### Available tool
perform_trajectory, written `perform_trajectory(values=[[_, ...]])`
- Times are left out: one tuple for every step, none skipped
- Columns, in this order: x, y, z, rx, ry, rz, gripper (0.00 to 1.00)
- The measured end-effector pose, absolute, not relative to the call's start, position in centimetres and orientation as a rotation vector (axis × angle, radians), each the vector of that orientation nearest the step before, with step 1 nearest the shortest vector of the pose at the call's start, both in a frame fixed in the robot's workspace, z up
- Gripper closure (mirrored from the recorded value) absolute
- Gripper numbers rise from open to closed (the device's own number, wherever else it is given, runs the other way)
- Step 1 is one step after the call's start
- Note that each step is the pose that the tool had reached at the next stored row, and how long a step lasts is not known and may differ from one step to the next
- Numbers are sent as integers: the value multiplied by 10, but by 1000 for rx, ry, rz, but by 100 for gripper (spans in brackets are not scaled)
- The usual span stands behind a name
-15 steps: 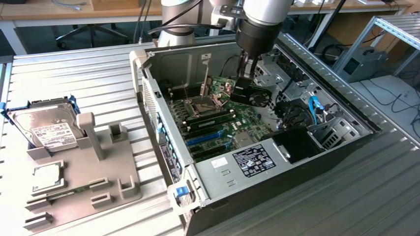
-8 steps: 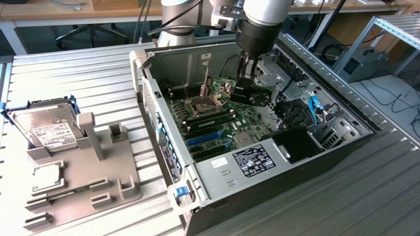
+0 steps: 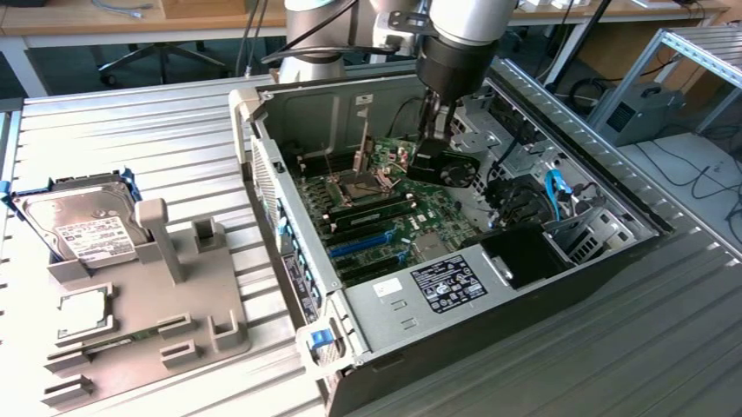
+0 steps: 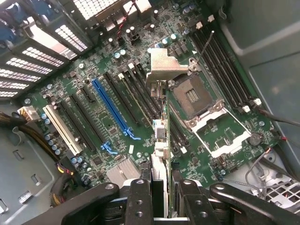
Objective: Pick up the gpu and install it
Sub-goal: 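Insert the gpu into the slot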
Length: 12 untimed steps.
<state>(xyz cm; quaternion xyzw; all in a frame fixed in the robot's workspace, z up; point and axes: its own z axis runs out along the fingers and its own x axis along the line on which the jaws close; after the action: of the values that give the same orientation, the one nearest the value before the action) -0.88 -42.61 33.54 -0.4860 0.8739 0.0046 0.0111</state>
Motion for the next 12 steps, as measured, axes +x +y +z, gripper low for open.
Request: perform_trajectory(values=[[-9,-426,335,-1522,2723,14,73],[-9,-426,335,-1532,2717,14,73],[-9,-426,335,-1537,2715,14,73],[-9,-426,335,-1542,2712,14,73],[-9,-426,335,-1548,2708,14,73],[-9,-426,335,-1553,2706,14,73],[-9,-426,335,-1557,2703,14,73],[-9,-426,335,-1562,2701,14,73],[-9,-426,335,-1566,2698,13,73],[-9,-426,335,-1571,2696,13,73],[-9,-426,335,-1575,2694,13,73],[-9,-426,335,-1579,2691,13,73]])
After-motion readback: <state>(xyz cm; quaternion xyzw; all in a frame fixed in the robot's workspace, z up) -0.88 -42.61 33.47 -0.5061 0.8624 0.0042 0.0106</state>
